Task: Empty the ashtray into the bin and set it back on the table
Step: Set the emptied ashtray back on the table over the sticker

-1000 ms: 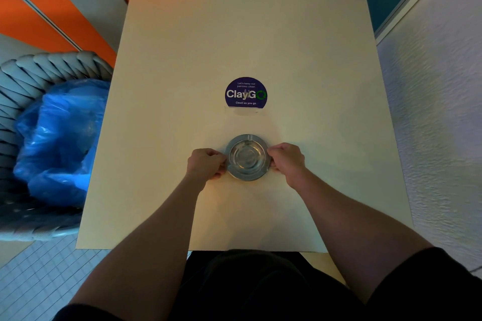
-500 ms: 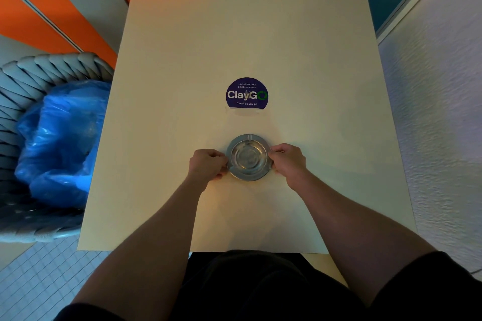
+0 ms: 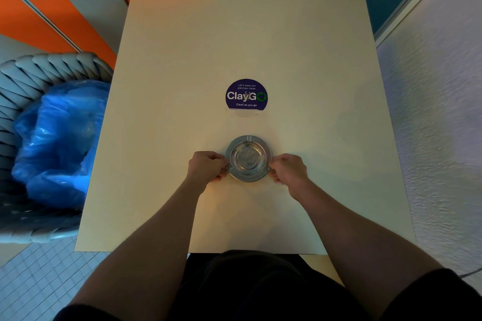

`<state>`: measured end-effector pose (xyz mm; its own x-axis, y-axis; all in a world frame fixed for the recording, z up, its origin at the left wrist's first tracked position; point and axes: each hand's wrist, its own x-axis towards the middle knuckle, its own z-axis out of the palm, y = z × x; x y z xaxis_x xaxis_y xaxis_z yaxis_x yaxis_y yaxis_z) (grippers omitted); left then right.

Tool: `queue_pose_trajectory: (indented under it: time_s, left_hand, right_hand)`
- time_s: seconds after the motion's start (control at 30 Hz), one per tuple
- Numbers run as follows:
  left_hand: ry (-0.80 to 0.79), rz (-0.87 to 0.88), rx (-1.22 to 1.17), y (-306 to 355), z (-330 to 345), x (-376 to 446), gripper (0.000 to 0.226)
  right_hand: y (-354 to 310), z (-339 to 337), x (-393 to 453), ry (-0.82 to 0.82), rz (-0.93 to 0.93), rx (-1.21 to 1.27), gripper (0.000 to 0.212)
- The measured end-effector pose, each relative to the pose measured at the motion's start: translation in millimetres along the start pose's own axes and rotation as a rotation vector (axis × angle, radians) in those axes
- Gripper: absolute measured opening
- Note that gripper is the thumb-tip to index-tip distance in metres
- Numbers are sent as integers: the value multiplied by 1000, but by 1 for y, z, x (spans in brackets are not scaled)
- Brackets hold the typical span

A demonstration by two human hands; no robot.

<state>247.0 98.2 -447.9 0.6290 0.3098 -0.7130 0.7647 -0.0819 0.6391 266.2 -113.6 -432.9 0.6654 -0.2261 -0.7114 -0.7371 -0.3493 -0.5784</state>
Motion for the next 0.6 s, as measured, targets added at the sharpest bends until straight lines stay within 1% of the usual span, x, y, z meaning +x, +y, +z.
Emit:
queue_pose_trajectory:
  time_s: [0.13,0.33,0.6]
  left_hand:
    - [-3,11,-2,2,1,2,9]
    - [22,38,4,12,2,12,5]
    - [50,44,-9,37,4,33,2]
  right_hand:
    - [-4,0,2,20,4,15,15]
    - [-17,3,10,31,-1,46,19]
    - [-43,4,26,37,17,84,14]
